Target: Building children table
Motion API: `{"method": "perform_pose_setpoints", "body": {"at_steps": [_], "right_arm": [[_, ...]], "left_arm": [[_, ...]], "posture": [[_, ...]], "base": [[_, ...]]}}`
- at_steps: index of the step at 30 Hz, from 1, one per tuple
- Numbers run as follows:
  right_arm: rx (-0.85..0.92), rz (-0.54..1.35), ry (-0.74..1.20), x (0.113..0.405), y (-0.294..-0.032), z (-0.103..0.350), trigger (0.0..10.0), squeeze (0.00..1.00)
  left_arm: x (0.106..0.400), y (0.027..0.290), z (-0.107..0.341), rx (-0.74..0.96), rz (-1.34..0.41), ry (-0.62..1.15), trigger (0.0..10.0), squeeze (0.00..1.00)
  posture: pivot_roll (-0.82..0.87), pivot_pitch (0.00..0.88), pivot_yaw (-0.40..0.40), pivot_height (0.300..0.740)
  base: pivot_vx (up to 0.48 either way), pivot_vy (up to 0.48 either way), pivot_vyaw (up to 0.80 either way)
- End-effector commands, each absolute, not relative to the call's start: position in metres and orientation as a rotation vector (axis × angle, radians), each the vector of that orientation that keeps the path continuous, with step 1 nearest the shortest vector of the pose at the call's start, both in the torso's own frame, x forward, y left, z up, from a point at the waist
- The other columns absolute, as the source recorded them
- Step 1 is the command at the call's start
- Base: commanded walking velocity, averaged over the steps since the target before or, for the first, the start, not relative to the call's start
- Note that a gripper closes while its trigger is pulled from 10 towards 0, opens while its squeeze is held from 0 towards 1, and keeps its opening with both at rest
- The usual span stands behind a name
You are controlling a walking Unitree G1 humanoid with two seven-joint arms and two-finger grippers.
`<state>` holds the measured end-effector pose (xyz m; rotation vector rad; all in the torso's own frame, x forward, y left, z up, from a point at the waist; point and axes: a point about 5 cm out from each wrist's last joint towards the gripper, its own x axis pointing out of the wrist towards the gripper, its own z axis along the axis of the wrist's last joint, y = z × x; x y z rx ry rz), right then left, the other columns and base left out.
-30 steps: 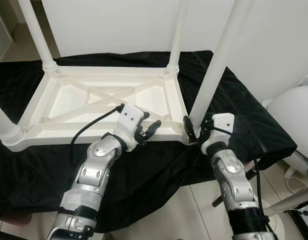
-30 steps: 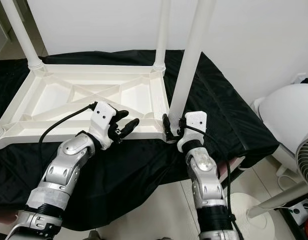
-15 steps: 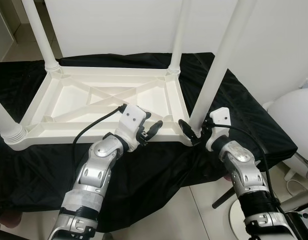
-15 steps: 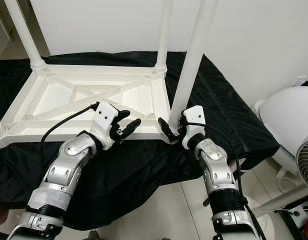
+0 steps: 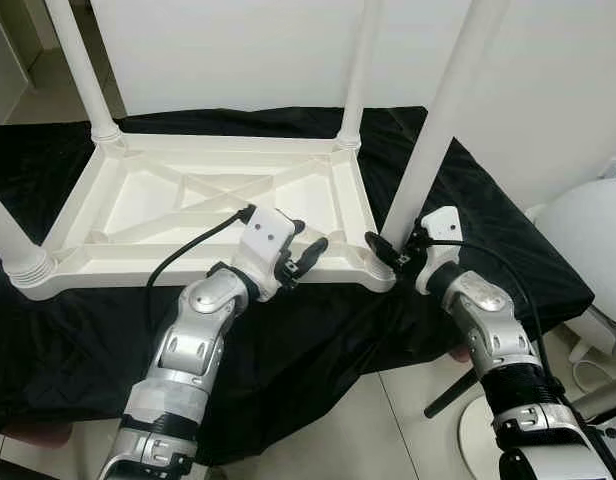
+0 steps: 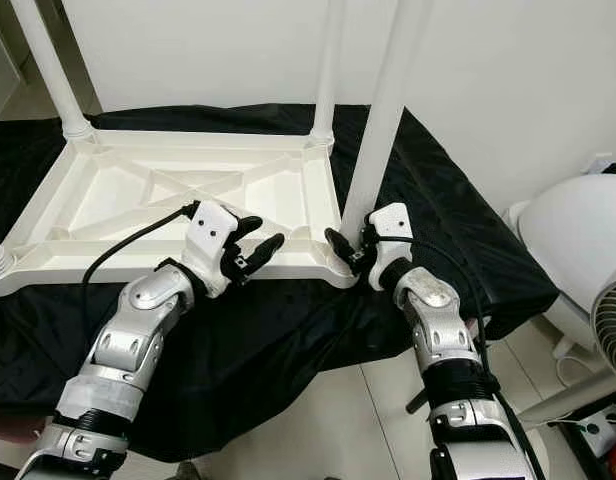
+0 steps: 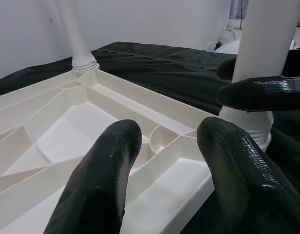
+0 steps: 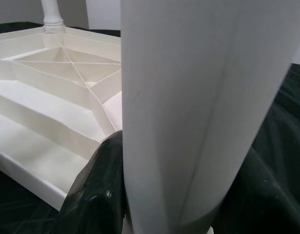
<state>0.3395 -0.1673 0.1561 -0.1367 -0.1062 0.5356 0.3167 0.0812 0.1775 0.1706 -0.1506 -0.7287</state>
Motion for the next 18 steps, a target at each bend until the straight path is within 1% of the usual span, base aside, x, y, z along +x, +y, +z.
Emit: {"method": "perform_pose_setpoints", "body": {"at_steps": [1, 6, 10, 14, 18], "right_arm": [[-0.124, 0.520, -0.040, 0.334, -0.166, 0.140, 10.0, 0.00], [-0.093, 0.440, -0.065, 0.330, -0.161, 0.144, 10.0, 0.00], [-0.056, 0.321, -0.056, 0.326, -0.153, 0.147, 10.0, 0.00], [0.024, 0.189, -0.045, 0.323, -0.144, 0.147, 10.0, 0.00], [0.044, 0.120, -0.055, 0.321, -0.139, 0.148, 10.0, 0.00]], "left_arm": [[0.319, 0.087, 0.177, 0.169, -0.607, -0.152, 10.0, 0.00], [0.318, 0.086, 0.177, 0.165, -0.605, -0.152, 10.0, 0.00], [0.317, 0.085, 0.176, 0.159, -0.608, -0.145, 10.0, 0.00], [0.315, 0.086, 0.174, 0.167, -0.616, -0.134, 10.0, 0.00], [0.316, 0.087, 0.174, 0.170, -0.612, -0.131, 10.0, 0.00]], "posture": [[0.03, 0.032, -0.029, 0.740], [0.03, 0.046, -0.032, 0.740], [0.02, 0.059, -0.029, 0.740], [0.01, 0.077, -0.020, 0.740], [0.01, 0.080, -0.016, 0.740]], "base": [[0.000, 0.000, 0.00], [0.000, 0.000, 0.00], [0.000, 0.000, 0.00], [0.000, 0.000, 0.00], [0.000, 0.000, 0.00]]}}
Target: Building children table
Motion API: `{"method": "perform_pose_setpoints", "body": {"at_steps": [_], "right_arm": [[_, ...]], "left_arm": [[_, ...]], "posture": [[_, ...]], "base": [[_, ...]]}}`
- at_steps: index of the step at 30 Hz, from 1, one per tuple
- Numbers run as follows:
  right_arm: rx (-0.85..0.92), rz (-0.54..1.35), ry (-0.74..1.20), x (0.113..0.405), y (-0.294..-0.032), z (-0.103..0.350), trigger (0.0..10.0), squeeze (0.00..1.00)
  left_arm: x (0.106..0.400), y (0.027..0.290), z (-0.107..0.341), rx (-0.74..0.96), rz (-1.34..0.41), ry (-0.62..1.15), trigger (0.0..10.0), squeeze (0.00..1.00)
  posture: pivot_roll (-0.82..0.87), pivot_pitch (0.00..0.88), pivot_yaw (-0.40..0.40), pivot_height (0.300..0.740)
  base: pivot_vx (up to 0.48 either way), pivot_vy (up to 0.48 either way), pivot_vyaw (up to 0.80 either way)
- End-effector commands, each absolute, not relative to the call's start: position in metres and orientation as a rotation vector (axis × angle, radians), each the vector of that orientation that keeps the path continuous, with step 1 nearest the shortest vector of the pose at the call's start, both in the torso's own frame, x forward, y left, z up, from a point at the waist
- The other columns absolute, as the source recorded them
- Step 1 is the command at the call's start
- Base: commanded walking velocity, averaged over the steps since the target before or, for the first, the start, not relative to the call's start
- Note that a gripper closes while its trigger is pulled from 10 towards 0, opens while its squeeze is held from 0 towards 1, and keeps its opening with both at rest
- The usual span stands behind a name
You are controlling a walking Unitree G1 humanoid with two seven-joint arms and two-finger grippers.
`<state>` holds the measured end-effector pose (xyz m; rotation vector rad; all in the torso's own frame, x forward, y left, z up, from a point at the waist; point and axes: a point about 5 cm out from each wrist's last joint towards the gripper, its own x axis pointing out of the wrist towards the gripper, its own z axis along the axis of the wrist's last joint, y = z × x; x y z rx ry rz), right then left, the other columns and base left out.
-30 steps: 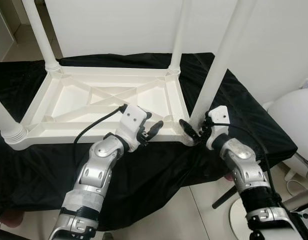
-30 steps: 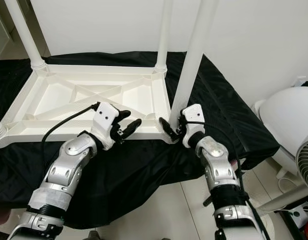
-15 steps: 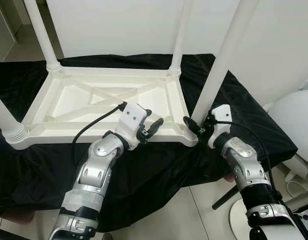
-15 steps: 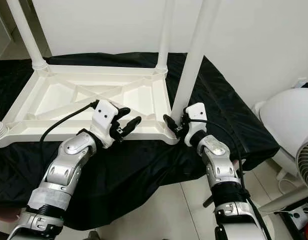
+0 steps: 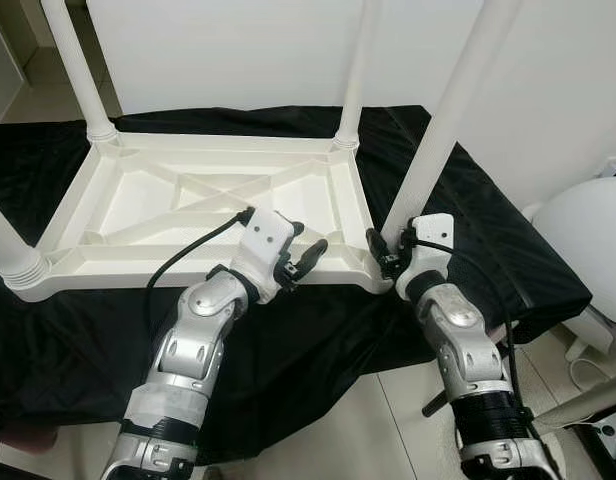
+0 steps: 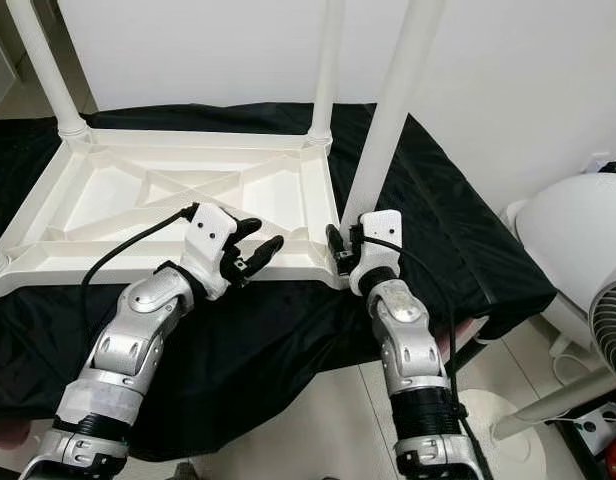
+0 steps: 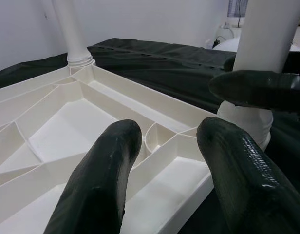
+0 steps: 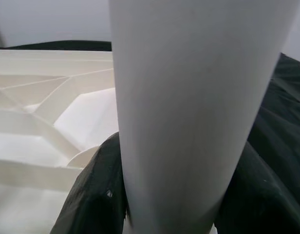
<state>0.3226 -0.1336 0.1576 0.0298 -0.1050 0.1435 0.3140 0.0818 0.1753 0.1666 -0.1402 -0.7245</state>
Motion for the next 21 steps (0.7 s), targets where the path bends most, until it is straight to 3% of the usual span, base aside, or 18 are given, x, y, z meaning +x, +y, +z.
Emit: {"method": "perform_pose_setpoints", "body": {"at_steps": [1, 7, 9, 17, 18, 21], "right_arm": [[0.070, 0.037, -0.048, 0.319, -0.135, 0.147, 10.0, 0.00], [0.102, -0.105, -0.056, 0.315, -0.122, 0.149, 10.0, 0.00], [0.133, -0.101, -0.067, 0.314, -0.107, 0.154, 10.0, 0.00], [0.131, -0.066, -0.079, 0.309, -0.102, 0.159, 10.0, 0.00], [0.138, -0.053, -0.084, 0.308, -0.101, 0.159, 10.0, 1.00], [0.145, -0.024, -0.103, 0.309, -0.100, 0.161, 10.0, 1.00]], "left_arm": [[0.317, 0.088, 0.174, 0.173, -0.612, -0.131, 10.0, 0.00], [0.318, 0.086, 0.175, 0.175, -0.612, -0.132, 10.0, 0.00], [0.318, 0.084, 0.176, 0.174, -0.612, -0.132, 10.0, 0.00], [0.318, 0.083, 0.176, 0.177, -0.621, -0.133, 10.0, 0.00], [0.318, 0.084, 0.177, 0.175, -0.617, -0.135, 10.0, 0.00], [0.319, 0.084, 0.177, 0.175, -0.614, -0.136, 10.0, 0.00]], "posture": [[0.01, 0.086, -0.012, 0.740], [0.01, 0.100, -0.005, 0.740], [0.01, 0.099, -0.005, 0.740], [0.01, 0.100, -0.006, 0.740], [0.01, 0.100, -0.007, 0.740], [0.01, 0.100, -0.007, 0.740]], "base": [[0.000, 0.000, 0.00], [0.000, 0.000, 0.00], [0.000, 0.000, 0.00], [0.000, 0.000, 0.00], [0.000, 0.000, 0.00], [0.000, 0.000, 0.00]]}}
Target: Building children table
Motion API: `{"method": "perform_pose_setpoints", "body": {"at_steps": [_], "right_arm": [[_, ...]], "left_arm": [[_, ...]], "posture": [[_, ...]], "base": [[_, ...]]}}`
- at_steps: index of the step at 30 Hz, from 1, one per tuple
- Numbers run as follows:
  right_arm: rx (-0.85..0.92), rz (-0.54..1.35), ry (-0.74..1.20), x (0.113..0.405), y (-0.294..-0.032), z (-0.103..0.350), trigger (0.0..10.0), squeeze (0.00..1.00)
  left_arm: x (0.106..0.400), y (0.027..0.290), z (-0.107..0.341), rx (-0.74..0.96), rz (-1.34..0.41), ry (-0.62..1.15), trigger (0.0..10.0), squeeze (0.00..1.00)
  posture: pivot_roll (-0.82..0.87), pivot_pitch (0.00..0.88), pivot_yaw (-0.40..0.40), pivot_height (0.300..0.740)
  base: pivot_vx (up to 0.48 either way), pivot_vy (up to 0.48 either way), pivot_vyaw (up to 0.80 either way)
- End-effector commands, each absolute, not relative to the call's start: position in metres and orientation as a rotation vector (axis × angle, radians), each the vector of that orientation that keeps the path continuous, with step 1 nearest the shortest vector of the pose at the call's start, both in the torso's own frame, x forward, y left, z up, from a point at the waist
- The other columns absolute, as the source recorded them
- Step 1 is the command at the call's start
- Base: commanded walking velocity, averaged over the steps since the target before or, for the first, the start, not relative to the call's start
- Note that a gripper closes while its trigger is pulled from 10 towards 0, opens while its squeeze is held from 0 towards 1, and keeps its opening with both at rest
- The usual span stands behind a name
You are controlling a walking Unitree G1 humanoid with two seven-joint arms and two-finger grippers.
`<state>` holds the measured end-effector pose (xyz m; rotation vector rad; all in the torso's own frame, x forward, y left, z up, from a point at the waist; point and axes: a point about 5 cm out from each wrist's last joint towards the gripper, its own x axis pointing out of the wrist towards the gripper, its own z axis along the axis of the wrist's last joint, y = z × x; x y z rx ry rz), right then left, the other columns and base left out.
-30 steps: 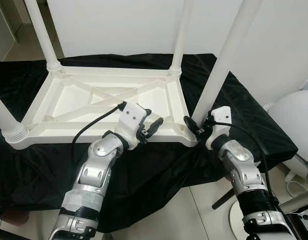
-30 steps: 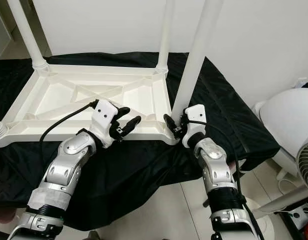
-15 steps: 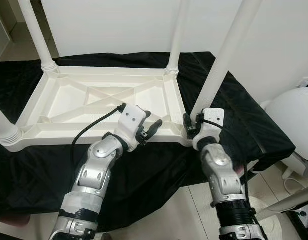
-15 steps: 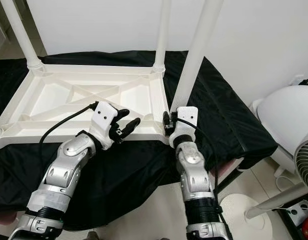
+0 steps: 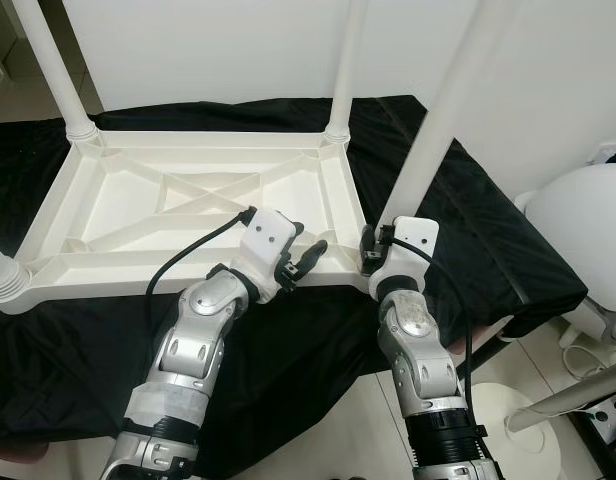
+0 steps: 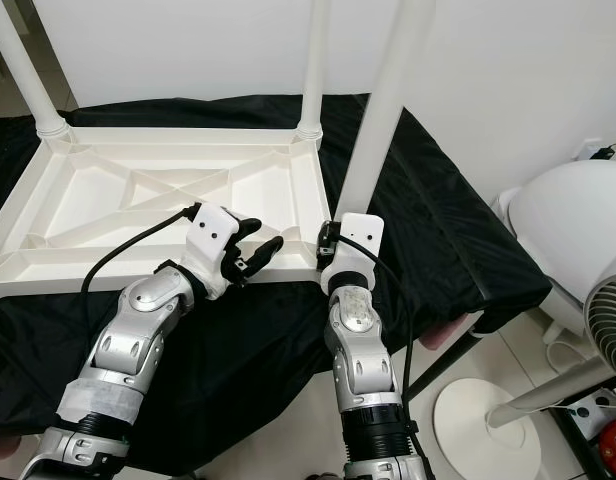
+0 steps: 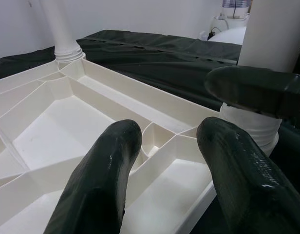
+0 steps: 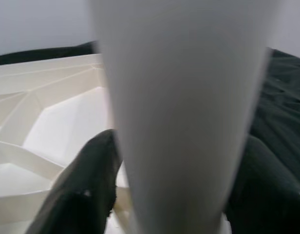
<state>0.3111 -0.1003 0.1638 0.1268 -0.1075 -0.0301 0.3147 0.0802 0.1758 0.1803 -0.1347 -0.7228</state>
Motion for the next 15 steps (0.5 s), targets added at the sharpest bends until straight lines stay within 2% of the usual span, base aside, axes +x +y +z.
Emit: {"method": "perform_pose_setpoints", "body": {"at_steps": [1, 10, 11, 12, 15], "right_arm": [[0.152, -0.007, -0.116, 0.308, -0.099, 0.161, 10.0, 1.00], [0.122, 0.007, -0.131, 0.306, -0.110, 0.156, 10.0, 1.00], [0.120, 0.012, -0.134, 0.306, -0.111, 0.155, 10.0, 0.56], [0.123, 0.026, -0.137, 0.305, -0.111, 0.154, 10.0, 0.00], [0.123, 0.043, -0.141, 0.305, -0.113, 0.150, 10.0, 0.00]], "left_arm": [[0.319, 0.084, 0.178, 0.175, -0.613, -0.138, 10.0, 0.00], [0.318, 0.085, 0.178, 0.173, -0.618, -0.133, 10.0, 0.00], [0.318, 0.086, 0.177, 0.173, -0.619, -0.132, 10.0, 0.00], [0.318, 0.086, 0.177, 0.174, -0.620, -0.131, 10.0, 0.00], [0.319, 0.087, 0.176, 0.167, -0.612, -0.130, 10.0, 0.00]], "posture": [[0.01, 0.100, -0.008, 0.740], [0.01, 0.093, -0.014, 0.740], [0.01, 0.093, -0.014, 0.740], [0.02, 0.087, -0.015, 0.740], [0.02, 0.066, -0.018, 0.740]], "base": [[0.000, 0.000, 0.00], [0.000, 0.000, 0.00], [0.000, 0.000, 0.00], [0.000, 0.000, 0.00], [0.000, 0.000, 0.00]]}}
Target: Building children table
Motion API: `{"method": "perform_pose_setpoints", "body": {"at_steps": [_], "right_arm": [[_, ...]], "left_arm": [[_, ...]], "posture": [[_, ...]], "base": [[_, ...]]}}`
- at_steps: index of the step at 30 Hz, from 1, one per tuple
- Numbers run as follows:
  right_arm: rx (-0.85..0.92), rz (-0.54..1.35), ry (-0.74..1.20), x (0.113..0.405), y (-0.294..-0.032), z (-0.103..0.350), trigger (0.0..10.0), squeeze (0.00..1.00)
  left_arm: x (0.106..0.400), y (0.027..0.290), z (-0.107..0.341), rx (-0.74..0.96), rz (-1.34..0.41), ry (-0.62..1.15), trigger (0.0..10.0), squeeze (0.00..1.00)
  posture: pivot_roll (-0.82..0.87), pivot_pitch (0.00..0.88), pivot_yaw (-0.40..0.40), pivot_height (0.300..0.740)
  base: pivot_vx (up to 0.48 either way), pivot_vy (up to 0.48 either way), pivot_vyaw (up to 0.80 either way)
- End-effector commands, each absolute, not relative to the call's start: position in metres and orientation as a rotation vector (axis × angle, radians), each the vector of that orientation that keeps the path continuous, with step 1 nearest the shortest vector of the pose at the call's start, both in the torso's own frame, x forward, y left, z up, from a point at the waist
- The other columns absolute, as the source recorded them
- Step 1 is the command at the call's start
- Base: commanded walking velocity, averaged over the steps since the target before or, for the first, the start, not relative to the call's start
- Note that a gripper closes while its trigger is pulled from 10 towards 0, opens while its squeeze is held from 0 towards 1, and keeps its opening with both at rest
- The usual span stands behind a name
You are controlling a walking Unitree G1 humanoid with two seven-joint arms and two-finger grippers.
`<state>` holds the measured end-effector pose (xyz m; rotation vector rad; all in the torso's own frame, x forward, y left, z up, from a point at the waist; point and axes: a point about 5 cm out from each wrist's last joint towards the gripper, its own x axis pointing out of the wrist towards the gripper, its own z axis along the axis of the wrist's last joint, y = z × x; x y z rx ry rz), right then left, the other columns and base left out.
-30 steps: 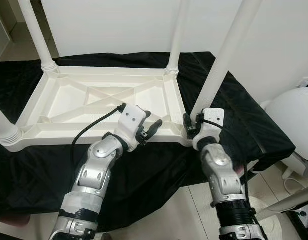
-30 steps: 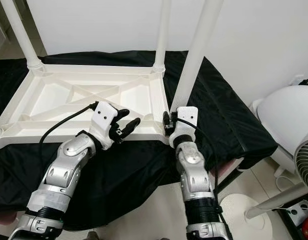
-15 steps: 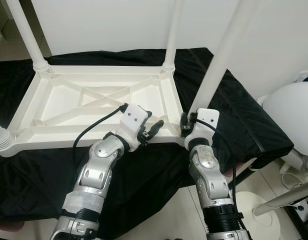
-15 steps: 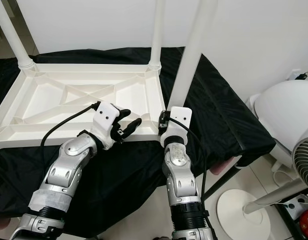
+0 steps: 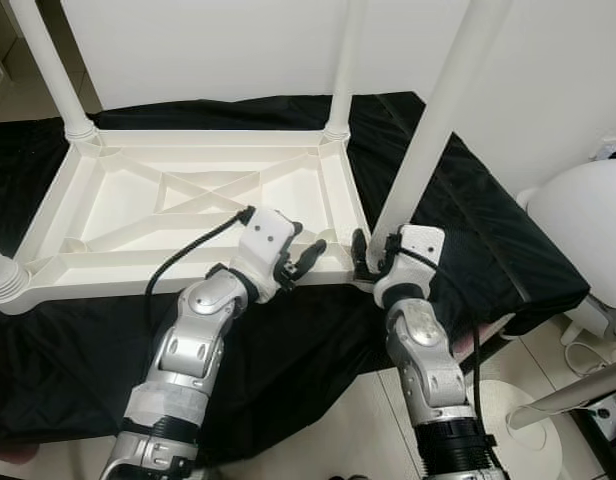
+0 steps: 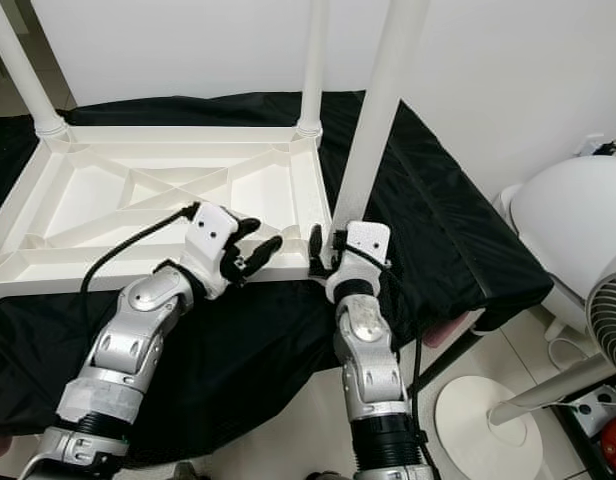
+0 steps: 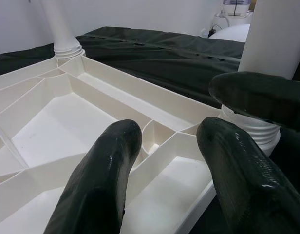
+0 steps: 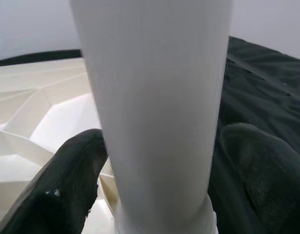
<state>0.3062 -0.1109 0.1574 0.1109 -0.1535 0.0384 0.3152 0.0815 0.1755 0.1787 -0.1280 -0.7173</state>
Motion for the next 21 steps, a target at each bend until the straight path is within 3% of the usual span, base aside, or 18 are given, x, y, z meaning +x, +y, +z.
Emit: {"method": "perform_pose_setpoints", "body": {"at_steps": [1, 9, 21], "right_arm": [[0.123, 0.043, -0.141, 0.305, -0.113, 0.150, 10.0, 0.00], [0.117, 0.062, -0.135, 0.302, -0.116, 0.141, 10.0, 0.00], [0.079, 0.118, -0.105, 0.300, -0.121, 0.125, 10.0, 0.00]], "left_arm": [[0.319, 0.087, 0.176, 0.167, -0.612, -0.130, 10.0, 0.00], [0.320, 0.091, 0.172, 0.150, -0.602, -0.123, 10.0, 0.00], [0.321, 0.087, 0.161, 0.136, -0.625, -0.095, 10.0, 0.00]], "posture": [[0.02, 0.066, -0.018, 0.740], [0.03, 0.005, -0.018, 0.740], [0.03, 0.000, 0.010, 0.740]], "base": [[0.000, 0.000, 0.00], [0.000, 0.000, 0.00], [0.000, 0.000, 0.00]]}}
